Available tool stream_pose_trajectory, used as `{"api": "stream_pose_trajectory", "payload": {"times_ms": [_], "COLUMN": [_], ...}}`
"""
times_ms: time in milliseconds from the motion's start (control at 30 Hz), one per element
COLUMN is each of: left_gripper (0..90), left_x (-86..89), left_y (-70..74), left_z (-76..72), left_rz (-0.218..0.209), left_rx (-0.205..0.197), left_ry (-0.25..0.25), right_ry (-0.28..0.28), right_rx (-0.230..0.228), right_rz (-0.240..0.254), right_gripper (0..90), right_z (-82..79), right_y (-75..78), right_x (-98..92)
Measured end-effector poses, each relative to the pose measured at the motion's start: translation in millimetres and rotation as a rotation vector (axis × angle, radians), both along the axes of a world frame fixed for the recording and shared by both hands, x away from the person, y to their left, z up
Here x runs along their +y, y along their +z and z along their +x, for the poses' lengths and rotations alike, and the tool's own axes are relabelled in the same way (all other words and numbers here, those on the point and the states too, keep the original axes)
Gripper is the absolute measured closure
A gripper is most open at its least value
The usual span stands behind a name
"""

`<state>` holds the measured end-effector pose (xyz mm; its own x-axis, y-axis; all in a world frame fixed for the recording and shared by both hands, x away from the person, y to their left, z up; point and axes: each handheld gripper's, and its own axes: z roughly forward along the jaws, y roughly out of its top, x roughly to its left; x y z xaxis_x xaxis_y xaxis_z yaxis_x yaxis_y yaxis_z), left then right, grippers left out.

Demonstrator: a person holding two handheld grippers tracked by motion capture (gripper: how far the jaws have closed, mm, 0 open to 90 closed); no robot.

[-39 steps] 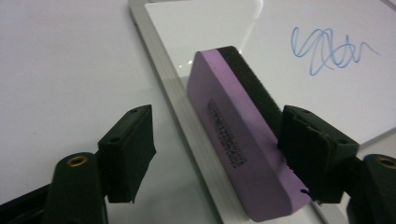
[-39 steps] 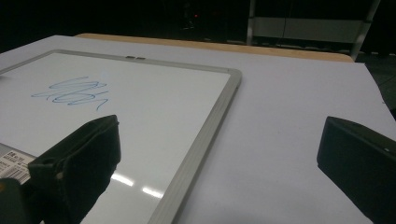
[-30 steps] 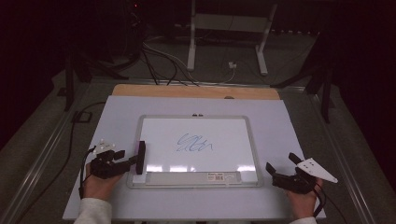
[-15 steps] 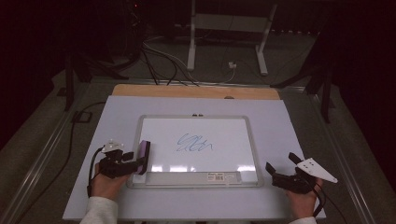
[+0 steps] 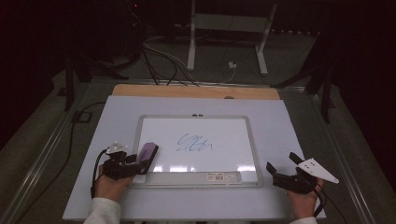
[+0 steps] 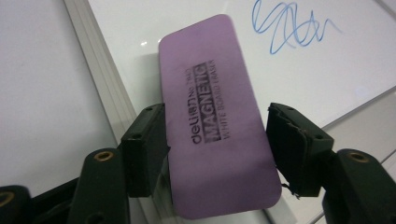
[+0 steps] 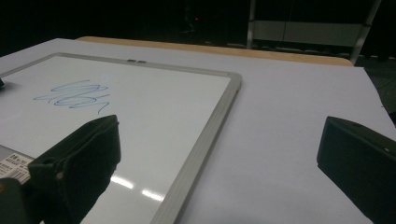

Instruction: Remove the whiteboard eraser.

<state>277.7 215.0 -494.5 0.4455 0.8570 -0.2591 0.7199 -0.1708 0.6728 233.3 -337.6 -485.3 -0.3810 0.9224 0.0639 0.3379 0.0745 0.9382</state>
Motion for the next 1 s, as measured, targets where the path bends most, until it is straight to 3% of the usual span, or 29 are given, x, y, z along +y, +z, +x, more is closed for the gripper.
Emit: {"api": "stream_pose_trajectory", "payload": {"times_ms": [133,233,1000], "left_gripper": [40.2,40.9,41.4], "left_x": [-2.1,-1.7,7.9], "left_y": [-9.2,-7.1,17.7], "left_z": [-0.5,-0.4,3.8], "left_rz": [0.033,0.050,0.026], "left_rx": [0.020,0.005,-0.117], "left_ry": [-0.004,0.011,0.050], "right_ry": [-0.002,-0.002,-0.002], "right_rx": [-0.001,-0.002,0.003], "right_rz": [0.001,0.001,0.002], "right_gripper": [0.2,0.2,0.2], "right_z": [-0.2,-0.2,-0.1], "right_y": [0.3,0.3,-0.4], "right_x": [-0.6,-0.8,-0.2]}}
